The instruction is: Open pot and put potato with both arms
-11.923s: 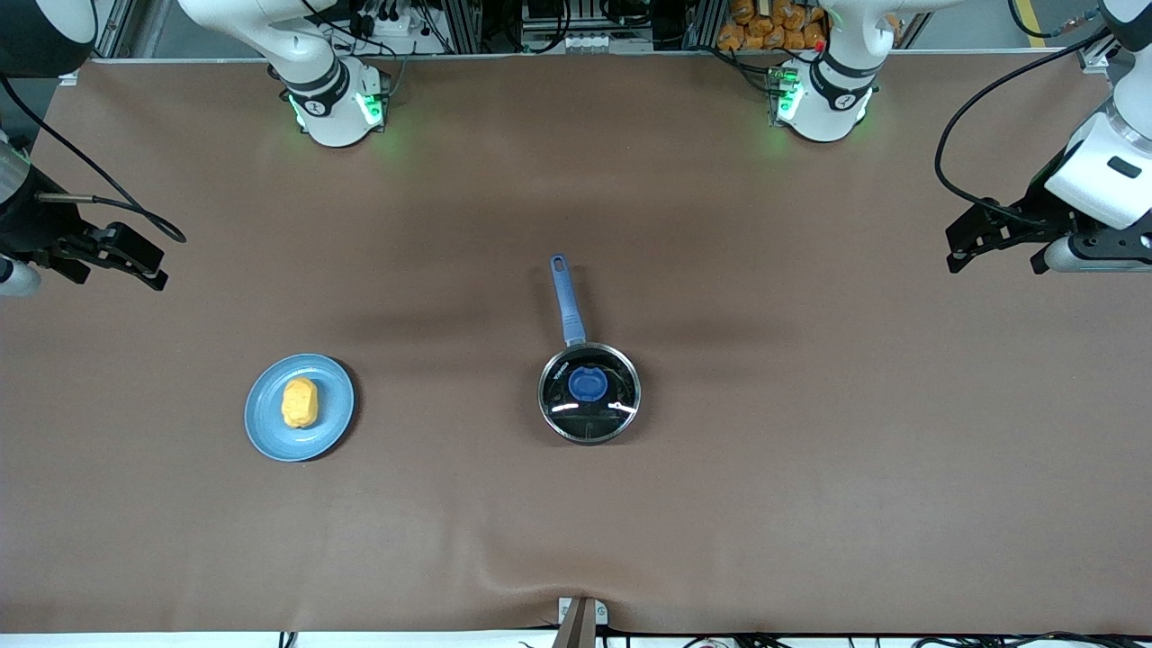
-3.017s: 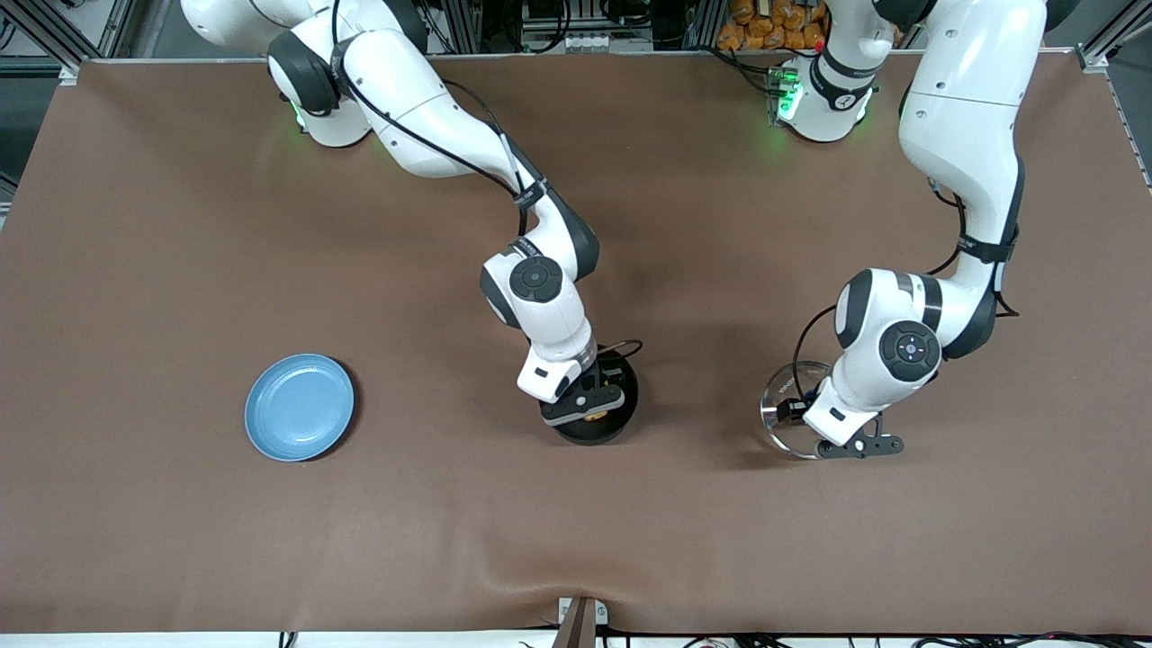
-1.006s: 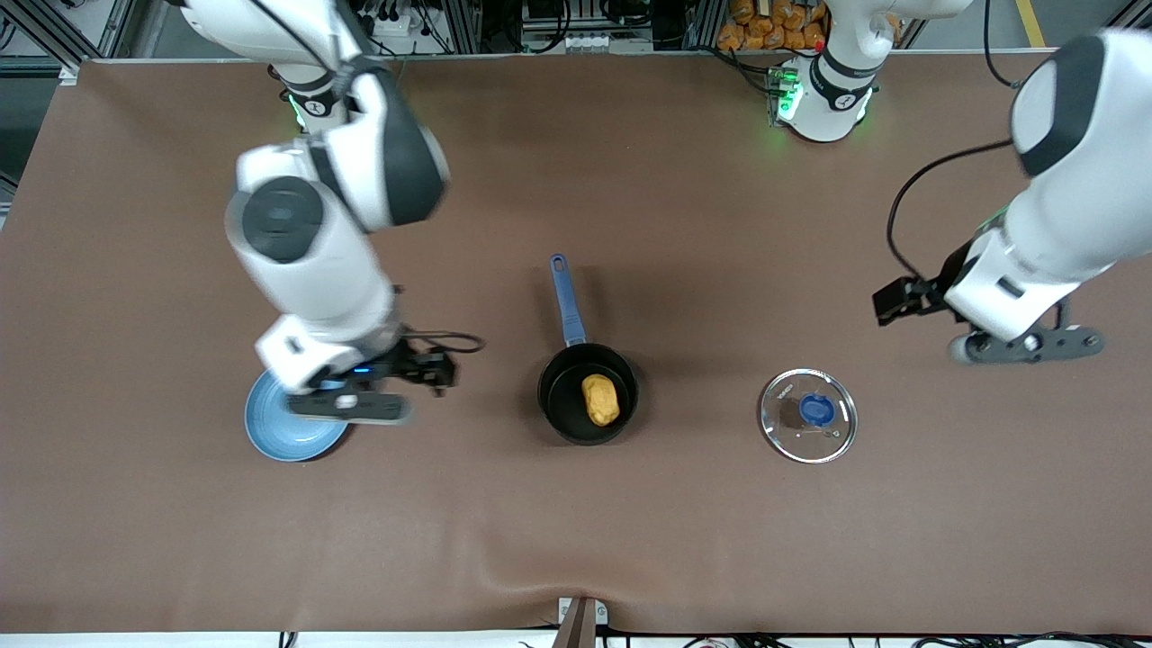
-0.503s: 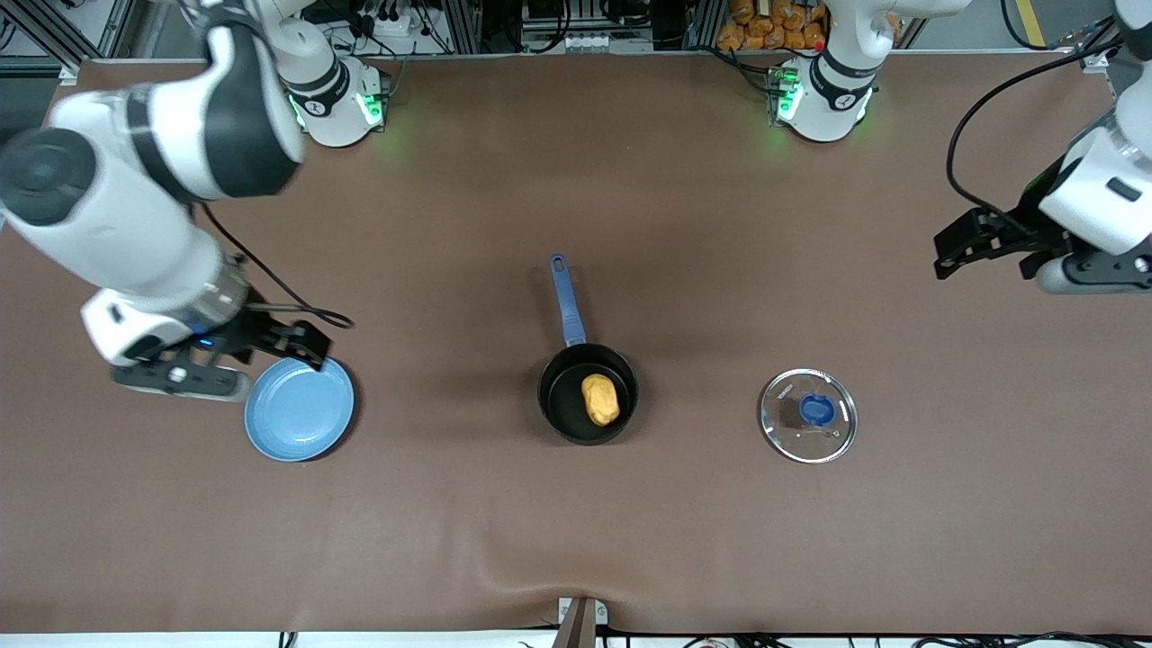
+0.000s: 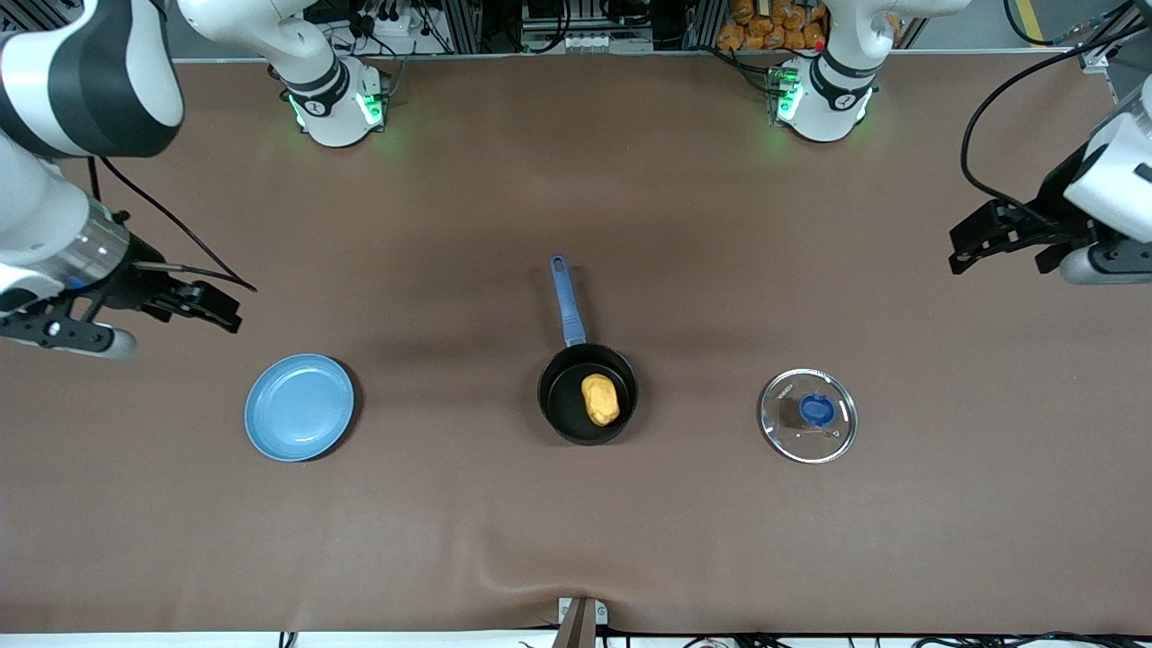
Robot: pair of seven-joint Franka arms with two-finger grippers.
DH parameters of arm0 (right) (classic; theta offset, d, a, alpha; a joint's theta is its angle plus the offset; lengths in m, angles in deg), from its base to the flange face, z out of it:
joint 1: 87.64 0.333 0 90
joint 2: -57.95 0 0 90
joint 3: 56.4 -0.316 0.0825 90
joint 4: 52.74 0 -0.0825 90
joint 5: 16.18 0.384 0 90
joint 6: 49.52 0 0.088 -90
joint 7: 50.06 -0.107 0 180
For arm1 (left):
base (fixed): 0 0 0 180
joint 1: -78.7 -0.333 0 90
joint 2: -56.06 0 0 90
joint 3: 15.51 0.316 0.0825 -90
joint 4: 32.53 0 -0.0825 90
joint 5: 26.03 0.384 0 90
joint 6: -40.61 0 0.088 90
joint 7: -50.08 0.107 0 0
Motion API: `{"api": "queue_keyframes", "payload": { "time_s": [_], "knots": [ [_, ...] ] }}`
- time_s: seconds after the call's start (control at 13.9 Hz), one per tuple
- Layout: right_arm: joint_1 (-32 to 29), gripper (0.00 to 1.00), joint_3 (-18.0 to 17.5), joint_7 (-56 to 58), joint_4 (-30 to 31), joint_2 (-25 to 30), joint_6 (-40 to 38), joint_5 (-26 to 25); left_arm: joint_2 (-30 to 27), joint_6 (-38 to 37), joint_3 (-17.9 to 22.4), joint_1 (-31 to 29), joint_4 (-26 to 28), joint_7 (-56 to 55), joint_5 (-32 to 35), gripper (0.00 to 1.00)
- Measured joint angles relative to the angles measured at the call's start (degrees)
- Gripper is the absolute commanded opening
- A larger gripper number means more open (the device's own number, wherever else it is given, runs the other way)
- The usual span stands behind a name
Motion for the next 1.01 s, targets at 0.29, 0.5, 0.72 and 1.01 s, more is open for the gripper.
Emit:
{"api": "queue_keyframes", "payload": {
  "time_s": [0.29,0.5,0.72,1.01],
  "knots": [
    [0.02,1.0,-0.11,0.0,1.3,1.69,0.08,-1.07,-2.34,-2.02,-3.19,-4.08,0.71,3.0,-0.06,1.0],
    [0.06,1.0,-0.32,0.0,1.72,1.69,0.33,-1.14,-4.85,-2.13,-5.59,-6.48,4.46,3.04,-0.06,1.0],
    [0.07,1.0,-0.33,0.0,1.72,1.7,0.45,-1.2,-5.92,0.48,-5.68,-6.67,9.75,3.07,-0.06,1.0],
    [0.05,1.0,-0.32,0.0,1.7,2.19,0.47,-1.46,-6.03,2.42,-5.69,-6.82,12.18,3.07,-0.06,1.0]
  ]
}}
